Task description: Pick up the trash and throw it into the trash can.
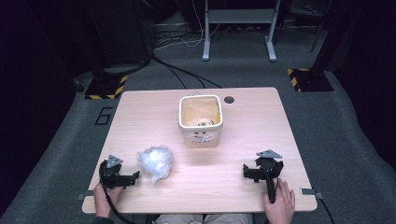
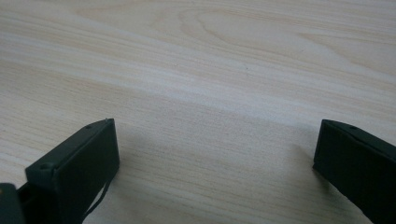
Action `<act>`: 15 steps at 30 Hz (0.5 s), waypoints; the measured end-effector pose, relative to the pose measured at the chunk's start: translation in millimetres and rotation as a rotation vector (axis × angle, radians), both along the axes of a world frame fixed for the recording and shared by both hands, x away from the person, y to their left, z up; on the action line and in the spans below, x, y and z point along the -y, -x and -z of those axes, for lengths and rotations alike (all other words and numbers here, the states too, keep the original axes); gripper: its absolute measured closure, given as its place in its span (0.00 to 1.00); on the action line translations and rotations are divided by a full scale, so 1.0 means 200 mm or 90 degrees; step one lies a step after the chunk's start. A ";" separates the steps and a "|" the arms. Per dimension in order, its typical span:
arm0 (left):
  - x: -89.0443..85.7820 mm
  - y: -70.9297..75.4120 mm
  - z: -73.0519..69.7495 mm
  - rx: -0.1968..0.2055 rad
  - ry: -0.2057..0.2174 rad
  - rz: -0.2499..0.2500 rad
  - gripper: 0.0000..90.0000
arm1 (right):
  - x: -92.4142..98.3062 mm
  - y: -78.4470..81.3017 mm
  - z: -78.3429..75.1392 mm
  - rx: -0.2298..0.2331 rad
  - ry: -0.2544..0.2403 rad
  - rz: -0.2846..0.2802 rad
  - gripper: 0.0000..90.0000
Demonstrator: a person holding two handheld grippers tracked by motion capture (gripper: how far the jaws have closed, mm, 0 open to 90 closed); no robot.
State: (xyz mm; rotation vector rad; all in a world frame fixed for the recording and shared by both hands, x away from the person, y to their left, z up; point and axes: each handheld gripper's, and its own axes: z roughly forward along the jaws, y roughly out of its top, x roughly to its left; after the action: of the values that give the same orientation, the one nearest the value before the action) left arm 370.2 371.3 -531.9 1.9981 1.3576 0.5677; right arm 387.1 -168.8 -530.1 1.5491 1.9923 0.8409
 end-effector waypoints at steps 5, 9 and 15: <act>0.00 0.00 0.00 -0.003 0.003 0.006 0.00 | 0.00 0.00 0.00 0.000 0.000 0.000 0.00; 0.00 0.01 0.00 -0.004 0.002 0.012 0.00 | 0.00 0.00 0.00 0.000 0.000 0.000 0.00; 0.00 0.01 0.00 -0.004 0.008 0.022 0.00 | 0.00 0.00 0.00 0.000 0.000 0.001 0.00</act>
State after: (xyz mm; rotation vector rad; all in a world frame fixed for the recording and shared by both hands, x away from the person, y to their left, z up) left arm 369.0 371.8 -531.5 2.0109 1.3242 0.5357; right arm 387.2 -168.7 -530.0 1.5504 1.9917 0.8411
